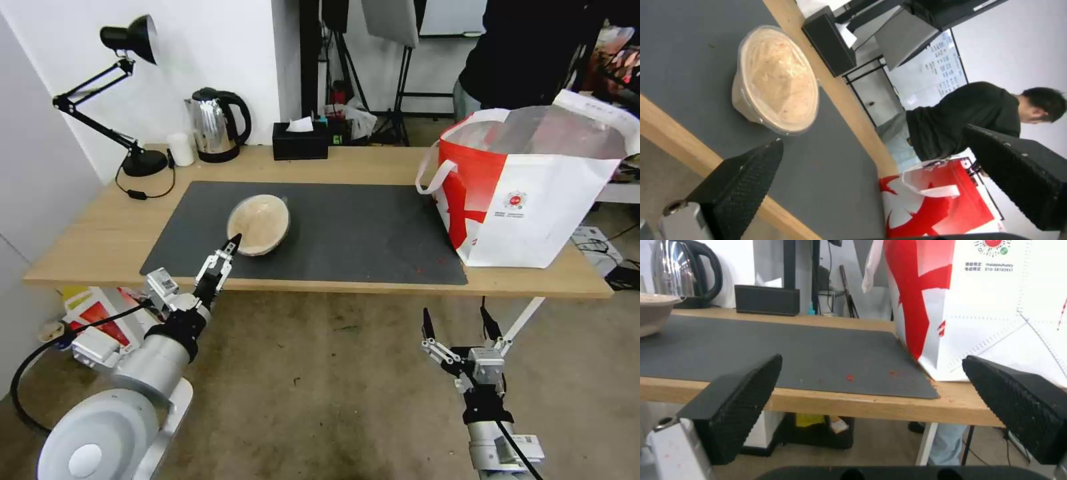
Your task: Pick up the trash from the table and place it into the takeout bag.
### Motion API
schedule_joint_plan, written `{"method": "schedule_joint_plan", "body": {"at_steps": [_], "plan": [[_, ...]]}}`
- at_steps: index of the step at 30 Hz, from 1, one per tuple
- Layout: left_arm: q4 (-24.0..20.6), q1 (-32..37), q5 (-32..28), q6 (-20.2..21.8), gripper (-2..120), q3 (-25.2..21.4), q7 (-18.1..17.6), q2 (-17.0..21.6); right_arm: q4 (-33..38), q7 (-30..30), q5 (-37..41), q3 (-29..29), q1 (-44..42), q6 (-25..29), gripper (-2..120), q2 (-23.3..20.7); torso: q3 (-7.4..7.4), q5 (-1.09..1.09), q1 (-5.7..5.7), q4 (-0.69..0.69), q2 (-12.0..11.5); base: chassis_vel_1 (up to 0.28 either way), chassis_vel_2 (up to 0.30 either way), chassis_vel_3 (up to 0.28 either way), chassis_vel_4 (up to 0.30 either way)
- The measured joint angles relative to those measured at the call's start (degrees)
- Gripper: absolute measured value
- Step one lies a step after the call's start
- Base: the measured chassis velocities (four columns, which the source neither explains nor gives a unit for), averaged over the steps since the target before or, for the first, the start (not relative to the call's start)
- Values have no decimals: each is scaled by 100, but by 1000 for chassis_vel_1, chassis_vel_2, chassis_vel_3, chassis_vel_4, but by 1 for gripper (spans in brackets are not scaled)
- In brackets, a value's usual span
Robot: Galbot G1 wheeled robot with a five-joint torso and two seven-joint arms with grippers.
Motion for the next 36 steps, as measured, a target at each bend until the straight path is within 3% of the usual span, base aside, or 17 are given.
{"method": "schedule_joint_plan", "body": {"at_steps": [16,20,27,36], "plan": [[48,-358,-554,85,100,-376,-333,295,0,0,0,0,0,0,100,0,0,-1,0,1,0,0,0,0,0],[195,-591,-950,245,100,-497,-503,458,0,0,0,0,0,0,100,0,0,0,0,0,0,0,0,0,0],[449,-815,-1135,285,100,-495,-582,678,0,0,0,0,0,0,100,0,0,0,0,0,0,0,0,0,0],[754,-1089,-1388,652,100,-473,-708,909,0,0,0,0,0,0,100,0,0,0,0,0,0,0,0,0,0]]}}
